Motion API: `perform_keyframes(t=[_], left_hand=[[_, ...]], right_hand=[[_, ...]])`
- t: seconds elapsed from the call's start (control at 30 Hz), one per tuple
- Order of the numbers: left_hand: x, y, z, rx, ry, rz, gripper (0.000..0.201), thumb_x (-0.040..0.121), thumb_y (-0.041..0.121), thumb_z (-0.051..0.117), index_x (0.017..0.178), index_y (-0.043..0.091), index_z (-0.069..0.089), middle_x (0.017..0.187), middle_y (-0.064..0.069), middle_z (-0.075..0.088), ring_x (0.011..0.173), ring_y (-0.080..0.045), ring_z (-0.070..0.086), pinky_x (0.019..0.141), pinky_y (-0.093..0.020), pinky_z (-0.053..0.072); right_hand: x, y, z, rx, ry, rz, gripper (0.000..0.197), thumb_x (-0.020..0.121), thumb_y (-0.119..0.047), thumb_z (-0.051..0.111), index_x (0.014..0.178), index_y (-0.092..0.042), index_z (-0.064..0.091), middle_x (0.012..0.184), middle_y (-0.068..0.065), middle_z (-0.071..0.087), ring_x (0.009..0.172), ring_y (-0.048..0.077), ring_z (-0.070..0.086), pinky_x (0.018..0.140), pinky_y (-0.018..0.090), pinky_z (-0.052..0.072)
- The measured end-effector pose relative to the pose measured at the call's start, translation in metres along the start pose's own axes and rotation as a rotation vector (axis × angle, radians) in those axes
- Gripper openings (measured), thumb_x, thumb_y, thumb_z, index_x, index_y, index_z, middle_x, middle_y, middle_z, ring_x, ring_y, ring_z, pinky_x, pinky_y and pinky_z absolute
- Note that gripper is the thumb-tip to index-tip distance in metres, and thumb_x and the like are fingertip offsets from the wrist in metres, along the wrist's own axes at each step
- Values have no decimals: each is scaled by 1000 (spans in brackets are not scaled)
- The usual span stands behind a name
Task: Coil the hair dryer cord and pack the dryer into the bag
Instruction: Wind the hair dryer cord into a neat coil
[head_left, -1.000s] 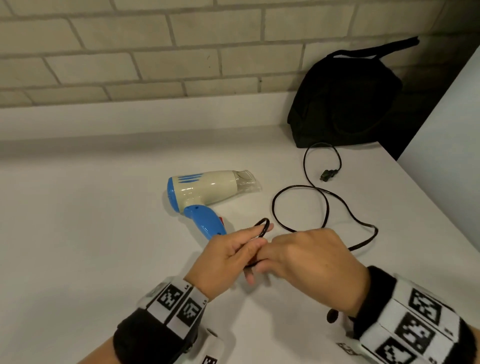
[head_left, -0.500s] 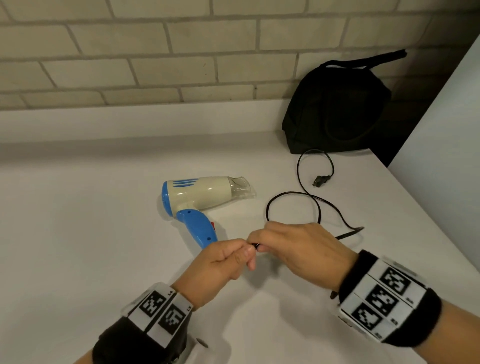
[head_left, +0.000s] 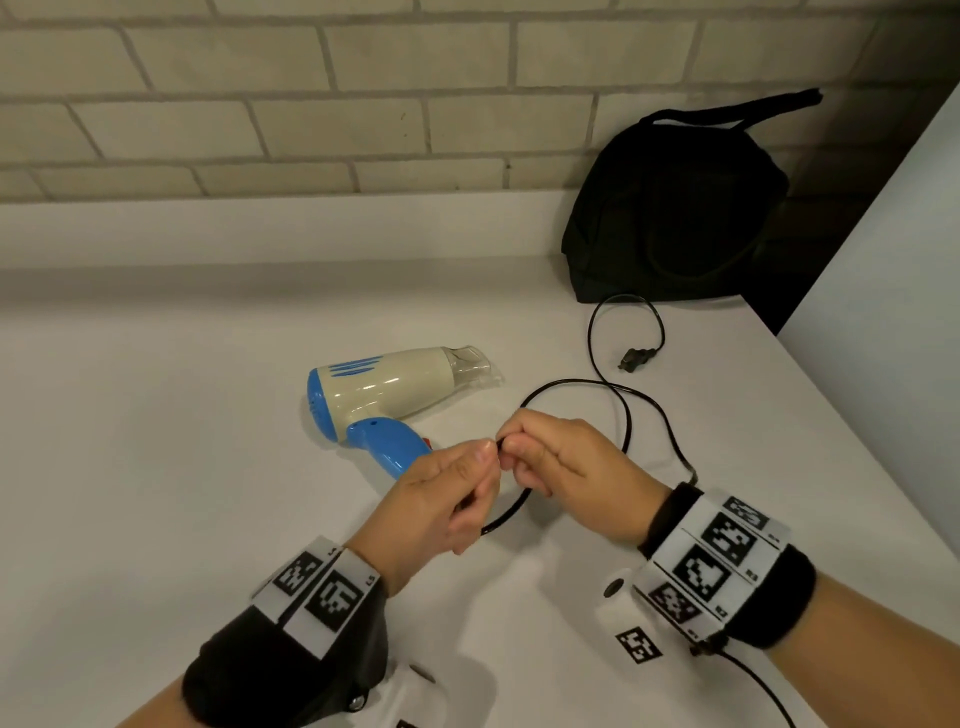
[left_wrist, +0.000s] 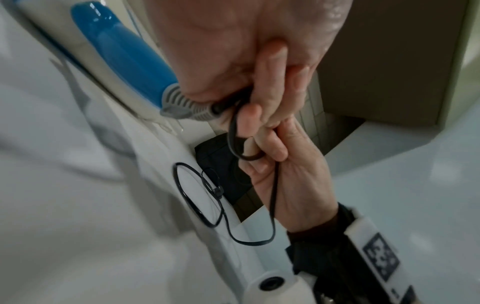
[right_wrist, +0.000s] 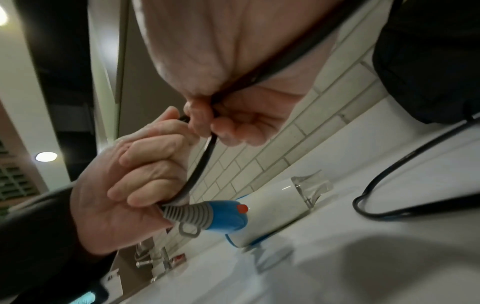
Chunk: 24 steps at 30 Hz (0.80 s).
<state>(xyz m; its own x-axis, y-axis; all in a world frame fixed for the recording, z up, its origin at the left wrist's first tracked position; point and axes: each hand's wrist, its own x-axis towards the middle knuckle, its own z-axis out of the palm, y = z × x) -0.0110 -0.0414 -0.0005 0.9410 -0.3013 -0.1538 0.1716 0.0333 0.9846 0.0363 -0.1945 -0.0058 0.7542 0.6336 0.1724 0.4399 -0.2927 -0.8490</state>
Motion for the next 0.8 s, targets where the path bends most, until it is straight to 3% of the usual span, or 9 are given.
perform_keyframes(t=[0.1, 0.17, 0.27, 0.43, 0.5, 0.57, 0.63, 0.7, 0.8], left_hand=[[5, 5, 2, -113, 41, -31, 34, 78, 39, 39, 50, 20, 44, 34, 11, 30, 31, -3, 18, 34, -15, 17], [6, 9, 2, -164, 98, -14, 37, 80, 40, 44, 47, 22, 45, 35, 10, 30, 31, -2, 19, 34, -14, 16], [5, 19, -2, -268, 219, 21, 36, 83, 39, 42, 54, 17, 38, 37, 10, 30, 29, -1, 18, 33, -14, 14], [3, 29, -15, -430, 320, 43, 30, 74, 41, 43, 57, 18, 37, 39, 10, 31, 26, 0, 20, 31, -16, 12], [4, 29, -15, -456, 327, 45, 29, 74, 41, 44, 58, 18, 38, 39, 10, 32, 25, 0, 20, 30, -15, 14], [5, 29, -11, -448, 344, 55, 29, 76, 41, 43, 58, 18, 39, 40, 10, 33, 26, -1, 21, 31, -16, 14], [6, 31, -5, -393, 360, 99, 32, 84, 38, 39, 59, 18, 39, 41, 9, 35, 27, -2, 20, 34, -18, 13], [9, 33, 3, -250, 376, 161, 36, 92, 33, 32, 60, 18, 39, 41, 8, 38, 29, -4, 21, 35, -18, 14], [11, 31, 19, -35, 382, 201, 35, 94, 31, 28, 64, 15, 37, 40, 5, 45, 30, -3, 26, 33, -13, 24]], right_hand=[[6, -3, -4, 45, -2, 25, 24, 89, -29, 34, 87, -16, 54, 59, -11, 52, 54, 4, 46, 59, 17, 41], [4, -5, -8, -390, -15, -18, 34, 89, -41, 30, 100, -18, 54, 63, -12, 59, 56, 9, 54, 57, 24, 41], [-8, -5, -27, -1049, 174, -9, 41, 84, -44, 32, 101, -19, 60, 53, -5, 64, 45, 19, 58, 44, 22, 38], [-35, 10, -44, -911, 277, -210, 29, 93, -32, 33, 107, -21, 56, 69, -2, 68, 59, 19, 62, 53, 27, 47], [-36, 5, -43, -876, 349, -264, 26, 94, -25, 37, 110, -18, 57, 62, 0, 62, 53, 18, 54, 48, 26, 42], [-33, -2, -38, -902, 399, -185, 26, 90, -19, 44, 107, -17, 63, 59, -1, 61, 46, 19, 54, 36, 25, 39], [-27, -3, -24, -1026, 325, -58, 30, 78, -15, 48, 100, -22, 67, 58, -6, 65, 40, 18, 57, 31, 16, 22], [-22, -4, -1, -1151, 219, -11, 32, 67, -12, 47, 86, -26, 68, 51, -8, 62, 33, 16, 53, 43, 14, 1], [-11, -23, 25, -1235, 70, 30, 17, 50, -12, 55, 58, -26, 62, 39, -7, 54, 27, 13, 48, 51, 19, -7]])
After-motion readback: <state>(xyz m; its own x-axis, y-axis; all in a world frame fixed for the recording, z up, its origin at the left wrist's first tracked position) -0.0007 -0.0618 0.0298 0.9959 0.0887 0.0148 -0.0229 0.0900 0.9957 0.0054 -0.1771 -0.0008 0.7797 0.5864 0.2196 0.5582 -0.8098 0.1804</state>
